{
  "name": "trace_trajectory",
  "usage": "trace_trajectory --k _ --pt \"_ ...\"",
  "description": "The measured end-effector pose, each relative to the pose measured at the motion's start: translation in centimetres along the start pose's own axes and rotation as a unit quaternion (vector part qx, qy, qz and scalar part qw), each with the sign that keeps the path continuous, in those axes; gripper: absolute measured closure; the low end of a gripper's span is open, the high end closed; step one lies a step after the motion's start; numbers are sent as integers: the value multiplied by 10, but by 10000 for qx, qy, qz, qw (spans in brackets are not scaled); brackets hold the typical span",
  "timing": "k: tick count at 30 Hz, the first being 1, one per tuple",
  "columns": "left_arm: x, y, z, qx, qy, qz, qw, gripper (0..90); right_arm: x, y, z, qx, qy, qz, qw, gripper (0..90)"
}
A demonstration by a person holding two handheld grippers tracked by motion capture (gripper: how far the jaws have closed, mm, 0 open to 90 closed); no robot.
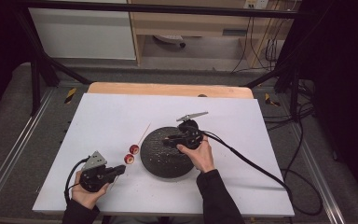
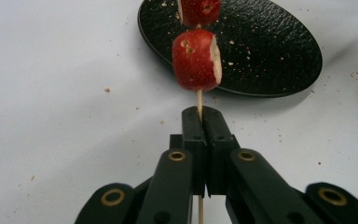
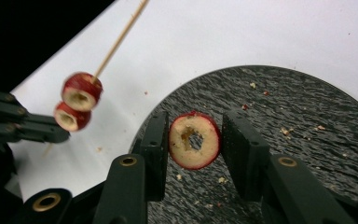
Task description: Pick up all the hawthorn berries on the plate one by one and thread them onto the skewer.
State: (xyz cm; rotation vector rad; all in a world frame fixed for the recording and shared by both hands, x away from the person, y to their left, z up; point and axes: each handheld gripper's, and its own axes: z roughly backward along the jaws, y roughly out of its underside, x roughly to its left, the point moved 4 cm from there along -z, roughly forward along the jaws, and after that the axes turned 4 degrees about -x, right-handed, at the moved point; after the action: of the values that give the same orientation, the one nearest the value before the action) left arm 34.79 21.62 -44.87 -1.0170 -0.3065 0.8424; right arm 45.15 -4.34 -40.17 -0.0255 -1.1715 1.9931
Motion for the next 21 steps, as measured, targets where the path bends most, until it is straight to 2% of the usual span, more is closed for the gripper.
trace_trajectory --k 3,7,11,14,18,21 --pt "-3 -1 -2 -9 23 -22 10000 887 0 5 4 -275 -58 -107 9995 630" --pt "-7 -1 -4 -56 15 13 10000 887 -3 10 10 -641 -129 -323 9973 630" --pt "-11 -2 -6 -73 14 42 10000 887 -6 16 16 -1013 -275 -597 9927 630" --pt "-14 -3 -9 -80 14 58 10000 887 -8 19 20 -1226 -278 -707 9895 630" --pt "-20 -5 -13 -75 31 46 10000 887 -13 22 24 -1539 -299 -895 9836 630" --pt "-24 -7 -16 -90 7 49 9999 886 -17 23 28 -1784 -318 -1043 9779 631"
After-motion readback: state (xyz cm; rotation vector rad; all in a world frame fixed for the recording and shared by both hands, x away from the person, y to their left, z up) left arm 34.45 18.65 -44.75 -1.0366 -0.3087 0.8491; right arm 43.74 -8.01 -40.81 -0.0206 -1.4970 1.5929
